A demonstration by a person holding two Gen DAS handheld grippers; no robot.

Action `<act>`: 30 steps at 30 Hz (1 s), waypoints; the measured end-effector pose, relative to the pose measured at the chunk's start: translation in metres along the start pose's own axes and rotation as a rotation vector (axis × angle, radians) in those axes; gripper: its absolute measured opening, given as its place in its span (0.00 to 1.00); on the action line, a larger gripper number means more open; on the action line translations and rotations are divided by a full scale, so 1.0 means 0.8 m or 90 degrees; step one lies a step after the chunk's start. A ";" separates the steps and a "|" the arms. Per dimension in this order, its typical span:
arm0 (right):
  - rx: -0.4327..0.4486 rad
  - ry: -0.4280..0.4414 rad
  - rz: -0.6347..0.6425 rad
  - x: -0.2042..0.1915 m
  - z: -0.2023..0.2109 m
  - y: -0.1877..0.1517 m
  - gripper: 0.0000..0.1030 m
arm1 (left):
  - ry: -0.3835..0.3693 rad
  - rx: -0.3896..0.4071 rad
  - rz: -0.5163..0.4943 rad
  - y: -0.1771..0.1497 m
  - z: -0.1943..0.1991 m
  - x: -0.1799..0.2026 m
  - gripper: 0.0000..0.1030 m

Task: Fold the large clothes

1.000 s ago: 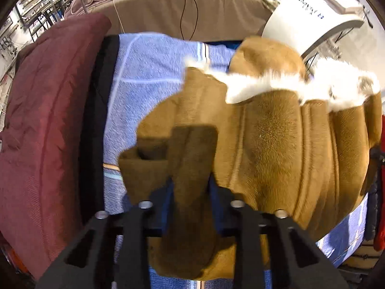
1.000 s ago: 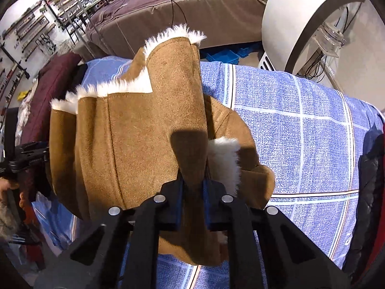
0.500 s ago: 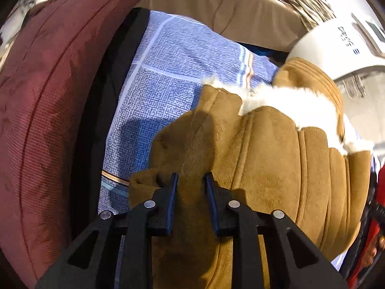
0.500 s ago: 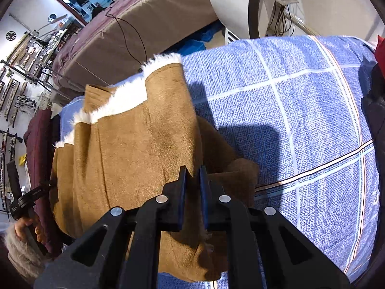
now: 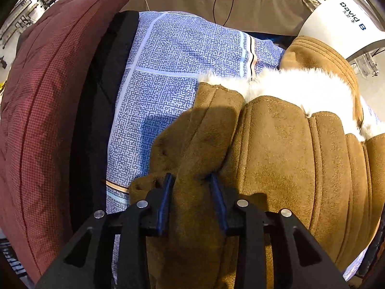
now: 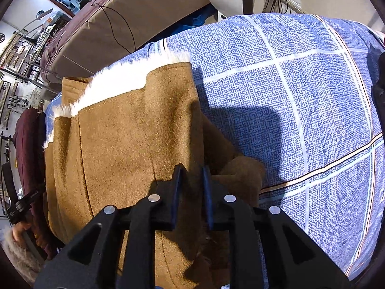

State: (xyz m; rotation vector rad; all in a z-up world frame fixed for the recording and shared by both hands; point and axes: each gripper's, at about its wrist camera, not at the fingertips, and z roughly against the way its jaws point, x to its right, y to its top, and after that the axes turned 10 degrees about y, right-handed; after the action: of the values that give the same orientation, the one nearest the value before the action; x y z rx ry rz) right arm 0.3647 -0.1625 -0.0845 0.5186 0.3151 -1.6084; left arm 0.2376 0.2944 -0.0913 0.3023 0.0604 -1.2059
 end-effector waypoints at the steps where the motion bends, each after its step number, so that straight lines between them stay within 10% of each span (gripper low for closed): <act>1: 0.002 0.002 -0.003 0.001 -0.001 0.000 0.18 | -0.001 0.000 -0.002 0.000 0.000 0.000 0.32; 7: 0.029 0.040 -0.055 0.013 0.008 -0.005 0.24 | -0.005 0.011 0.006 0.000 0.012 -0.008 0.44; 11: 0.088 0.047 -0.093 0.020 0.042 -0.023 0.62 | -0.022 0.033 0.083 -0.012 0.041 -0.049 0.74; 15: 0.107 0.051 -0.106 0.028 0.074 -0.041 0.64 | -0.056 0.047 0.127 -0.033 0.065 -0.070 0.74; 22: 0.124 -0.031 0.085 -0.049 0.121 -0.068 0.65 | 0.037 0.128 0.063 -0.064 0.120 -0.040 0.74; 30: 0.008 -0.048 0.326 -0.155 0.058 -0.132 0.69 | -0.048 0.069 -0.022 -0.106 0.112 0.042 0.79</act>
State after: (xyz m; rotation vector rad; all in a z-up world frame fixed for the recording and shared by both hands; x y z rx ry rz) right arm 0.2588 -0.0669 0.0076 0.4987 0.1005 -1.1292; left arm 0.1611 0.2133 -0.0288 0.3509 -0.0659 -1.2568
